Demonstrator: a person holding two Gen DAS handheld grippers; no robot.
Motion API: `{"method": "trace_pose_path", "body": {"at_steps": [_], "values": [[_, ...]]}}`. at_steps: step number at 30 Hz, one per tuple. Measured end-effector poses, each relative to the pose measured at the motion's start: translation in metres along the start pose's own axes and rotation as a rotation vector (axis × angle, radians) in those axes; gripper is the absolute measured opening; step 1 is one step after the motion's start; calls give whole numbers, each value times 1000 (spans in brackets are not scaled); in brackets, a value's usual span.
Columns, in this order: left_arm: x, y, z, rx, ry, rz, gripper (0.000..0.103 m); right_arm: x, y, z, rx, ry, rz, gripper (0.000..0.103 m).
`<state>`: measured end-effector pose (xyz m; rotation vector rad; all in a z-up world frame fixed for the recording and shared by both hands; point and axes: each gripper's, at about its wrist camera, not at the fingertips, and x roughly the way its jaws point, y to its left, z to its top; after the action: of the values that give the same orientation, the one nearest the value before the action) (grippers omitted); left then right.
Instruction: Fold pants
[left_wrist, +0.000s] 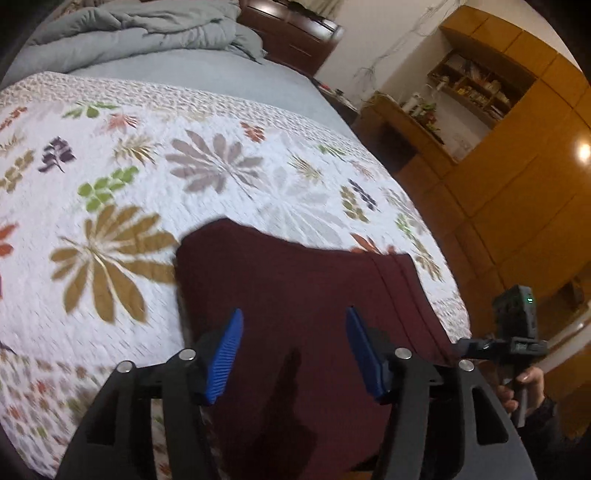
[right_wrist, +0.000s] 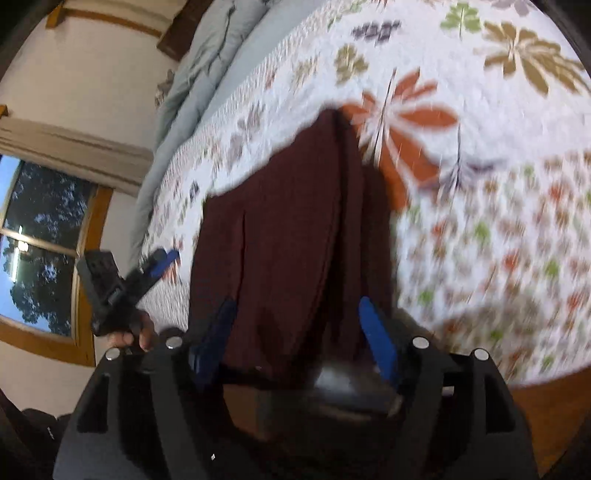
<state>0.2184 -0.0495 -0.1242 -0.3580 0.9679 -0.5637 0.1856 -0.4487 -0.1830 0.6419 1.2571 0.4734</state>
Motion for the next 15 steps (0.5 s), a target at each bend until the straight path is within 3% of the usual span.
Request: {"method": "trace_pose_path", "body": {"at_steps": [1,2,4,7,10,13,15], "values": [[5,-3,-5,11,16,6,61,3,5,-4,-21,-5,-29,60],[11,-5,-8,15,36,14,61,6,10,-6,-60,-10,-78,22],[24,-3,-13,10,77,40,58,8,14,-5,-73,9,-94,12],[32,6,-18,-29,96,21,56,-6,18,-10,-121,-3,-143,9],[32,11,-20,-60,90,-11,55,3,-5,-13,-77,23,-169,9],[12,5,-19,-53,56,-20,57,4,6,-14,-109,12,-159,20],[-6,0,-18,-29,23,-26,59,-12,17,-12,-114,-28,-160,22]]}}
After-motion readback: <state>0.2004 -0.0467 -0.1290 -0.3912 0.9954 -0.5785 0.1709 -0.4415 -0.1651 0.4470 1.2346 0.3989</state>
